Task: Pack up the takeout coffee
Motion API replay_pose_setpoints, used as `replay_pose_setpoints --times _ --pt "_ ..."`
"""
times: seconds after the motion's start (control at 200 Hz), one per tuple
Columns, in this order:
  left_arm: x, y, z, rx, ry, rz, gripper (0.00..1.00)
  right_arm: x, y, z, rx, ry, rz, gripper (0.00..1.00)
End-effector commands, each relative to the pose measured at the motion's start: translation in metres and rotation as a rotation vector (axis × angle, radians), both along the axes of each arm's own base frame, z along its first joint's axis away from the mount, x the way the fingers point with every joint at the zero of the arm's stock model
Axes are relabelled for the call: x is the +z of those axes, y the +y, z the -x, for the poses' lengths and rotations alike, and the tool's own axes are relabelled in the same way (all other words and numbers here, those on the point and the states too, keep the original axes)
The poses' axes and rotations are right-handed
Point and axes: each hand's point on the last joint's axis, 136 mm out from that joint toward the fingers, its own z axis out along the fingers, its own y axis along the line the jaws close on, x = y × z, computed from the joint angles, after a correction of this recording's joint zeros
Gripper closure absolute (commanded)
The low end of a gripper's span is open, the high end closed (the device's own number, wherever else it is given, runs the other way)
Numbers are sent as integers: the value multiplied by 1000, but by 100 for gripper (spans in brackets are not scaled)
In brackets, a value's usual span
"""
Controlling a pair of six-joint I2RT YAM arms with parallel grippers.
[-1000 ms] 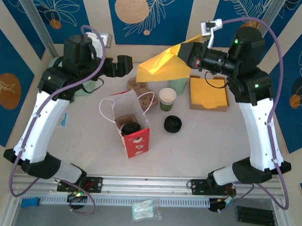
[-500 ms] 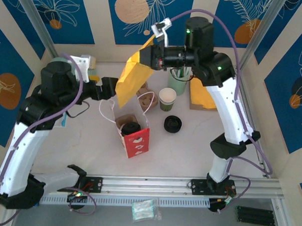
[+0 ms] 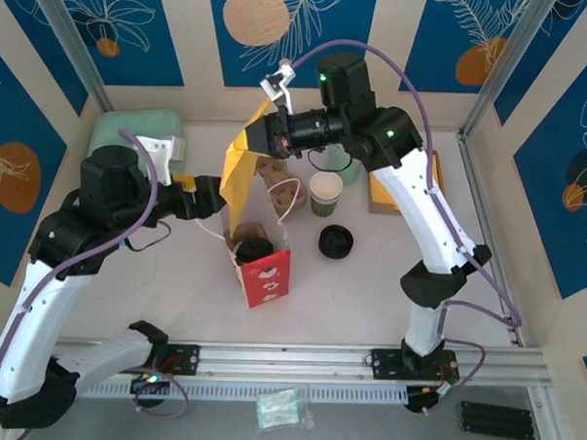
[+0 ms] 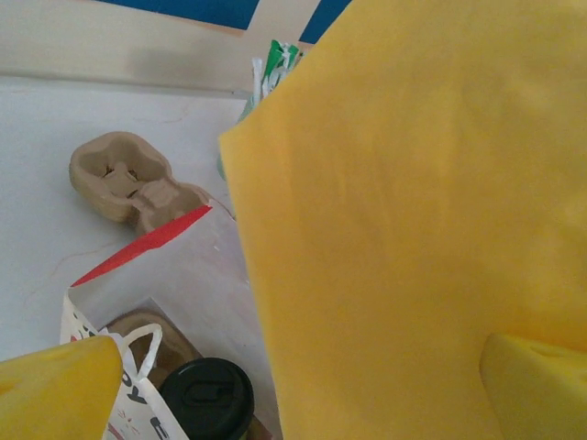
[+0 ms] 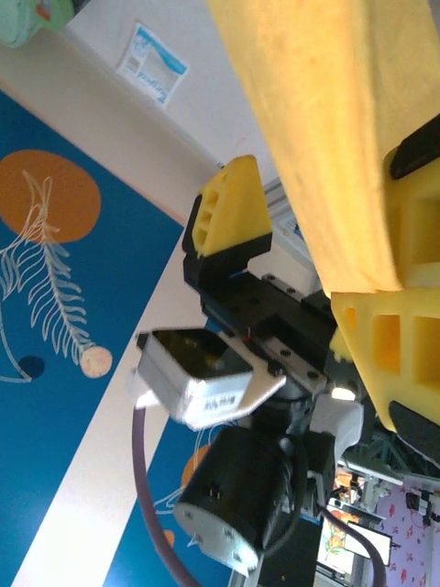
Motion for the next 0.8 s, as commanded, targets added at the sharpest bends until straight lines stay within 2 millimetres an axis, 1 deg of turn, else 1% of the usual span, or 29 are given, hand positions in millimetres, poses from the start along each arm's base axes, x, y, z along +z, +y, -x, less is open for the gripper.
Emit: replay_pose_setpoints --times 0.0,0.205,0.42,0.795 --pt "3 -5 2 -23 1 36 1 -7 1 9 31 0 11 100" --pt "-5 -8 1 -34 19 36 1 -22 3 9 33 27 31 100" --pt "-10 -10 0 -42 34 37 1 -38 3 5 22 48 54 100" --pt "-22 -14 -4 -48 62 36 1 -55 -3 -7 -13 45 92 100"
